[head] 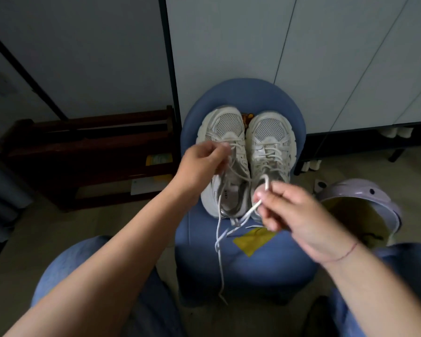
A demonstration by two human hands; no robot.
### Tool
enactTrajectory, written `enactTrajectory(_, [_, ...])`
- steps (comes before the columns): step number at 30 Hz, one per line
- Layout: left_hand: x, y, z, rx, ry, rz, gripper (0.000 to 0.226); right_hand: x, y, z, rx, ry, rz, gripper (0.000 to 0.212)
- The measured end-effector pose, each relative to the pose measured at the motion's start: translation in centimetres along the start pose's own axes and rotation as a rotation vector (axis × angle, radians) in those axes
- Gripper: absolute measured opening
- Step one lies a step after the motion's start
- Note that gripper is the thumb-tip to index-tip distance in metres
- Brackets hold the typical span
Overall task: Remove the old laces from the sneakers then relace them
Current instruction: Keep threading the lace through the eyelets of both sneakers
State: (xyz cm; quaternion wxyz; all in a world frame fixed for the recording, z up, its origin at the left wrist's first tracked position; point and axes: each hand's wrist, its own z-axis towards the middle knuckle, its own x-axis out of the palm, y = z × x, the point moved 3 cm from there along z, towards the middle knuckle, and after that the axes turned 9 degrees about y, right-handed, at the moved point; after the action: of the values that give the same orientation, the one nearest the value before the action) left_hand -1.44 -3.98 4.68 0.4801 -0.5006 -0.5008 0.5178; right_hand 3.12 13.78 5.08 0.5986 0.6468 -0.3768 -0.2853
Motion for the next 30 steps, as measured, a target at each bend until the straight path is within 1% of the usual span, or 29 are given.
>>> enactTrajectory(2, [1.7, -0.5, -0.8, -0.073, 0.226, -0.116, 0.025, -1.7, 1.7, 1.0, -0.063, -0.035, 0.019, 0.017])
enactTrajectory(4, [3.1, -0.5, -1.5, -0.146, 0.435, -0.177, 0.034, -2.9, 2.7, 2.0, -0.086, -0.032, -0.028, 0.011])
enactTrajectory(6, [4.0, -0.2, -1.9, -0.146, 0.570, -0.174, 0.036, -4.0, 3.3, 3.0, -0.083, -0.056, -0.062, 0.010])
enactTrajectory(7, [4.1, -0.1, -1.8, -0.128, 0.590, -0.136, 0.033, -4.8, 3.5, 3.5, -0.081, -0.087, -0.054, 0.012])
enactTrajectory(9, [4.0, 0.2, -1.2, -0.114, 0.574, -0.087, 0.032, -6.7, 3.8, 4.6, -0.076, -0.166, 0.010, 0.016])
enactTrajectory(13, [2.9, 0.1, 0.1, -0.129, 0.446, -0.017, 0.032, -11.6, 4.1, 6.7, -0.029, -0.345, 0.209, 0.019])
enactTrajectory(16, [2.1, 0.2, 1.0, -0.135, 0.357, 0.047, 0.032, -13.3, 2.8, 7.8, 0.025, -0.411, 0.244, 0.018])
enactTrajectory(17, [1.9, 0.3, 1.3, -0.138, 0.331, 0.056, 0.032, -13.4, 2.0, 8.1, 0.030, -0.451, 0.193, 0.013])
enactTrajectory(18, [1.7, 0.4, 1.5, -0.140, 0.307, 0.057, 0.033, -13.4, 1.5, 8.1, 0.018, -0.508, 0.075, 0.006])
enactTrajectory(19, [1.6, 0.5, 1.7, -0.141, 0.290, 0.061, 0.033, -13.2, 1.2, 8.0, -0.027, -0.583, -0.111, 0.013])
enactTrajectory(20, [1.5, 0.5, 2.0, -0.139, 0.280, 0.072, 0.032, -12.7, 1.3, 7.9, -0.117, -0.617, -0.306, 0.024])
enactTrajectory(21, [1.7, 0.7, 2.2, -0.140, 0.277, 0.087, 0.032, -11.8, 1.7, 7.8, -0.221, -0.573, -0.460, 0.031])
enactTrajectory(22, [1.7, 0.7, 2.3, -0.139, 0.279, 0.098, 0.031, -10.2, 2.3, 7.8, -0.294, -0.449, -0.555, 0.033])
enactTrajectory(23, [1.9, 0.7, 2.3, -0.137, 0.283, 0.101, 0.031, -8.4, 2.5, 7.9, -0.311, -0.277, -0.609, 0.034])
enactTrajectory(24, [2.1, 0.8, 2.4, -0.138, 0.284, 0.096, 0.031, -6.7, 2.5, 7.9, -0.285, -0.110, -0.654, 0.032])
enactTrajectory(25, [2.3, 0.8, 2.5, -0.137, 0.284, 0.091, 0.031, -5.7, 2.1, 8.0, -0.248, 0.001, -0.701, 0.028])
enactTrajectory(26, [2.4, 0.7, 2.6, -0.137, 0.287, 0.089, 0.031, -4.9, 1.8, 8.0, -0.236, 0.034, -0.741, 0.022])
enactTrajectory(27, [2.5, 0.6, 2.7, -0.138, 0.294, 0.092, 0.031, -4.8, 1.5, 8.0, -0.249, -0.006, -0.763, 0.017])
enactTrajectory(28, [2.5, 0.5, 2.7, -0.140, 0.304, 0.096, 0.030, -5.2, 1.5, 8.1, -0.268, -0.074, -0.755, 0.016])
enactTrajectory(30, [2.3, 0.4, 2.9, -0.144, 0.318, 0.107, 0.029, -7.0, 1.7, 8.1, -0.269, -0.219, -0.732, 0.021])
